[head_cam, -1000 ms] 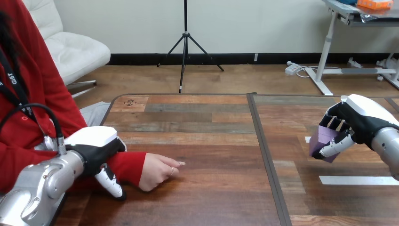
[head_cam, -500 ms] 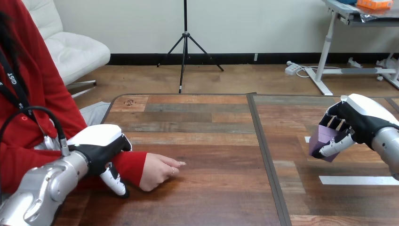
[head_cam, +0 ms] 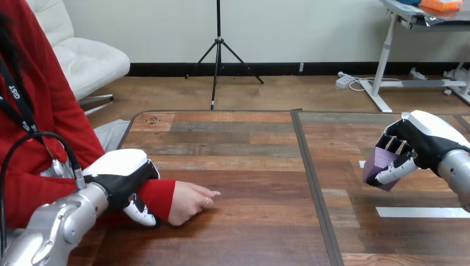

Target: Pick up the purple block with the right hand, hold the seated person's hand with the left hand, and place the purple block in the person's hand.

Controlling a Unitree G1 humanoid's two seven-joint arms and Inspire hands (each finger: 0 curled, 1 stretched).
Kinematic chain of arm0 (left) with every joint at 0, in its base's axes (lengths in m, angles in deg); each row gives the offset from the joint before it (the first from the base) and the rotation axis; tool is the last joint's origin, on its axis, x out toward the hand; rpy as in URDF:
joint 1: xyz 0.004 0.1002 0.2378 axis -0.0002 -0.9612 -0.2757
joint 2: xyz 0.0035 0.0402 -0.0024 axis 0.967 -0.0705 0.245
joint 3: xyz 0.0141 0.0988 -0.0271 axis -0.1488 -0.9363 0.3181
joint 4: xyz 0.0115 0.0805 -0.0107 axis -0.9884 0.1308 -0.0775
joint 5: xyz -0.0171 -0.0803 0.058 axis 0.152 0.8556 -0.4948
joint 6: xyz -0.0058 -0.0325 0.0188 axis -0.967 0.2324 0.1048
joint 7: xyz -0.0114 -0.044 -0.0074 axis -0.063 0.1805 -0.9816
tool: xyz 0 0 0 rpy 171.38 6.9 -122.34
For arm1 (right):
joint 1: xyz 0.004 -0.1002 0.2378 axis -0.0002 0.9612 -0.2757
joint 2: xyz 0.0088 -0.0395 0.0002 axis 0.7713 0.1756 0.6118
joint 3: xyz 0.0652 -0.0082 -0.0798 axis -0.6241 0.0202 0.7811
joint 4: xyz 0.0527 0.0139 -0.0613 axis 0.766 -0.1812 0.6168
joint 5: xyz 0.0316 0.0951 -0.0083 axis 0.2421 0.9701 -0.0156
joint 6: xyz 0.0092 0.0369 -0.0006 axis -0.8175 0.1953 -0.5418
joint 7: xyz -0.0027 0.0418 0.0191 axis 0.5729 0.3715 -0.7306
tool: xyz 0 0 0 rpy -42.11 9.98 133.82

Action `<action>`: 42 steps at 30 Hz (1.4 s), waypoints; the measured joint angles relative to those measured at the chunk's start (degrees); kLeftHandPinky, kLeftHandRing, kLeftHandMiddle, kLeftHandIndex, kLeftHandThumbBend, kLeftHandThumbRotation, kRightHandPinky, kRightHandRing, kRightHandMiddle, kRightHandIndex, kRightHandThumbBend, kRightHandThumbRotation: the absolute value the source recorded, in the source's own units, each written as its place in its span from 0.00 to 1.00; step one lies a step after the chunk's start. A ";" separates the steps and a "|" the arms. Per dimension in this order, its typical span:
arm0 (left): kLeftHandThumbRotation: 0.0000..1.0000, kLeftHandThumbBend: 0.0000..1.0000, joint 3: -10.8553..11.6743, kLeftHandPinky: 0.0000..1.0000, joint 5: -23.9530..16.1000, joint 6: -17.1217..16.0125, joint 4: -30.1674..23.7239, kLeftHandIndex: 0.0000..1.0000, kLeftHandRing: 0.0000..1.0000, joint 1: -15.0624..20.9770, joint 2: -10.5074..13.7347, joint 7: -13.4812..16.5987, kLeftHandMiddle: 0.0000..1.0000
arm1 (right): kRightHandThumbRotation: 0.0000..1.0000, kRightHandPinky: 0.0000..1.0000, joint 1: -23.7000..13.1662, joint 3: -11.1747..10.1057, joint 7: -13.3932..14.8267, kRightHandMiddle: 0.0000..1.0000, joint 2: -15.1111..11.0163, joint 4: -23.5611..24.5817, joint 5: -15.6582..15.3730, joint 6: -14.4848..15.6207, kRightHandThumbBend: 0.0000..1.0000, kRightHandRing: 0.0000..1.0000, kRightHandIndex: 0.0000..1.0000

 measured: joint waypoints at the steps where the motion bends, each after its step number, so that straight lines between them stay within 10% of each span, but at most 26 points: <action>1: 0.00 0.66 -0.07 0.16 0.09 0.00 0.00 0.30 0.21 -0.05 -0.03 0.06 0.28 | 0.00 0.38 0.00 0.00 0.00 0.48 0.00 0.00 0.00 0.00 0.73 0.43 0.49; 42: 0.00 0.58 2.03 0.17 4.92 0.17 -4.20 0.31 0.22 -5.06 0.00 3.08 0.30 | 0.00 0.38 0.00 0.00 0.06 0.49 0.02 0.02 0.43 0.39 0.71 0.44 0.50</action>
